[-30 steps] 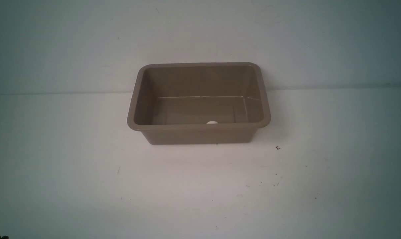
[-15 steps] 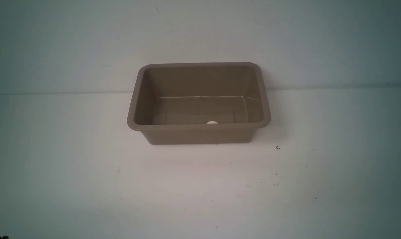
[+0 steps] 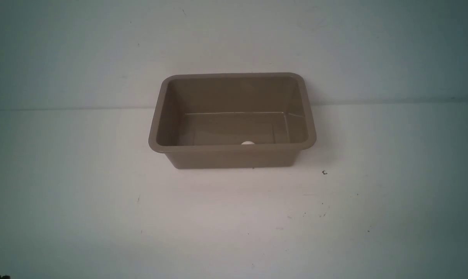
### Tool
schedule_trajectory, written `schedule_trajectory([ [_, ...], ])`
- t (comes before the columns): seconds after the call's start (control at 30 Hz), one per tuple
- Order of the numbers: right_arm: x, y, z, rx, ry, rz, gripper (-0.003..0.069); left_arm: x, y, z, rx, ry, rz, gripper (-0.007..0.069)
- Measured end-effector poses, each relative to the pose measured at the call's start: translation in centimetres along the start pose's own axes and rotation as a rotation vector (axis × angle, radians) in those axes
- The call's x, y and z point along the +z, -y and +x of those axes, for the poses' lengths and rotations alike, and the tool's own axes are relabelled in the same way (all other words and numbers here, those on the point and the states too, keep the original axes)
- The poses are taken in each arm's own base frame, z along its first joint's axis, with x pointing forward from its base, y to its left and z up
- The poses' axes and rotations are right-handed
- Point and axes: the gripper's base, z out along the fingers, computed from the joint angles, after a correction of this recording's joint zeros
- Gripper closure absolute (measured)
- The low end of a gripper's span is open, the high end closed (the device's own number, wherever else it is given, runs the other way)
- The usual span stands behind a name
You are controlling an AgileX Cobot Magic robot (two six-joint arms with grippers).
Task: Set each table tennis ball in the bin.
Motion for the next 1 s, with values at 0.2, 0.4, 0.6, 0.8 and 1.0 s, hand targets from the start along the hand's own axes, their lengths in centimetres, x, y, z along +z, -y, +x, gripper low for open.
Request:
schedule_trajectory([
  [0.2, 0.0, 0.0, 0.0, 0.000, -0.002, 0.000, 0.0669, 0.0, 0.0, 0.0, 0.000, 0.000, 0.000, 0.0628],
  [0.4, 0.0, 0.0, 0.0, 0.000, -0.003, 0.000, 0.0669, 0.0, 0.0, 0.0, 0.000, 0.000, 0.000, 0.0628],
  [0.6, 0.5, -0.2, 1.8, 0.001, -0.051, -0.005, 0.0669, 0.0, 0.0, 0.0, 0.000, 0.000, 0.000, 0.0628],
  [0.8, 1.1, -0.6, 6.2, 0.005, -0.183, -0.018, 0.0669, 0.0, 0.0, 0.0, 0.000, 0.000, 0.000, 0.0628],
  [1.0, 1.2, -0.9, 9.1, 0.006, -0.281, -0.030, 0.0669, 0.0, 0.0, 0.0, 0.000, 0.000, 0.000, 0.0628],
])
